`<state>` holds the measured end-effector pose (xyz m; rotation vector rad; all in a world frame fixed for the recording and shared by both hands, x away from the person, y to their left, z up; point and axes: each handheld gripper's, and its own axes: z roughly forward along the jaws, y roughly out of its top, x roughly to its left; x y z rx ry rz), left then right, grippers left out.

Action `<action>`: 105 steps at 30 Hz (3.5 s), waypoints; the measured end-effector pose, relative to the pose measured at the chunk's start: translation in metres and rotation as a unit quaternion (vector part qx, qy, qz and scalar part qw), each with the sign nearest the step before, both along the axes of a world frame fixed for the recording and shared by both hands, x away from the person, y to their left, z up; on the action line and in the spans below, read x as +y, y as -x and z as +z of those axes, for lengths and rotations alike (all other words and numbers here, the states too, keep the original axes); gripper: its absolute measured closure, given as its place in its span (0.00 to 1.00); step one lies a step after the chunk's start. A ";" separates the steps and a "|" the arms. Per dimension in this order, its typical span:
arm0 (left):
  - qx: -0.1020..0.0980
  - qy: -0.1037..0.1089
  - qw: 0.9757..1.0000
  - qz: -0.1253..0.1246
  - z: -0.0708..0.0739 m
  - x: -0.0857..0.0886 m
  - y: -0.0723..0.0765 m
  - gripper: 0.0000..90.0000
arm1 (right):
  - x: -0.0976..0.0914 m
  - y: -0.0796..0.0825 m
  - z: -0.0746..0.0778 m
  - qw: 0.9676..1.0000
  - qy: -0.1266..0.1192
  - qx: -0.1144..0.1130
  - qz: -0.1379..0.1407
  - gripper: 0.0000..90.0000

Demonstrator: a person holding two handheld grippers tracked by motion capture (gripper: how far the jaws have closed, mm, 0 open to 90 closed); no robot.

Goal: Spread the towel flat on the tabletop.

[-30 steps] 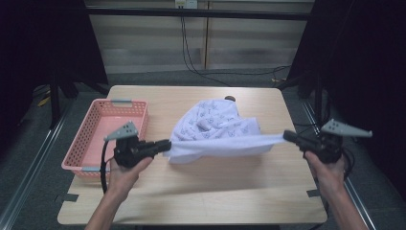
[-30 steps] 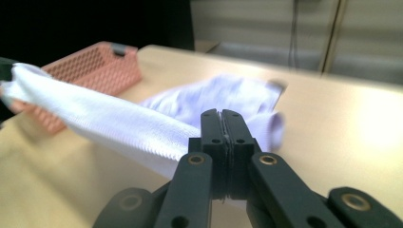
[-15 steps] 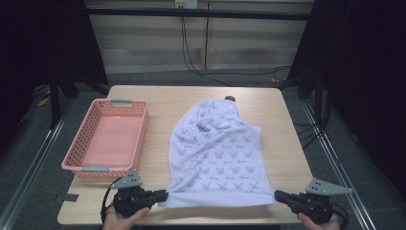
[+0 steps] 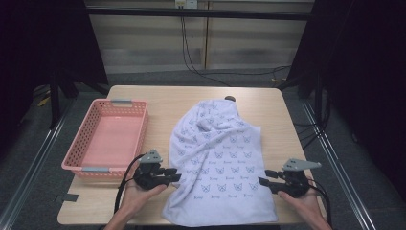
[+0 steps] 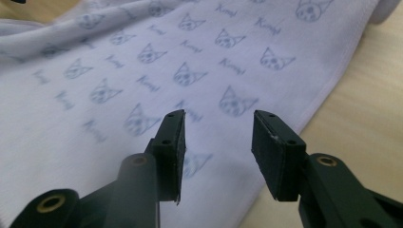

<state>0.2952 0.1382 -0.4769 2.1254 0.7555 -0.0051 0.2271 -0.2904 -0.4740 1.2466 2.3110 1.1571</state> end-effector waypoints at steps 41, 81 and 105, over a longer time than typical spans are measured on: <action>0.010 0.015 1.000 -0.018 -0.001 0.000 0.019 0.92 | 0.008 0.001 -0.002 0.999 0.005 0.016 0.045 0.63; 0.002 -0.031 0.999 0.012 -0.023 -0.009 -0.022 0.68 | -0.021 -0.055 -0.004 1.000 -0.011 0.001 -0.023 0.82; 0.018 -0.041 0.999 -0.019 -0.019 0.005 0.006 0.70 | -0.018 -0.005 0.007 1.000 -0.008 0.015 -0.007 0.98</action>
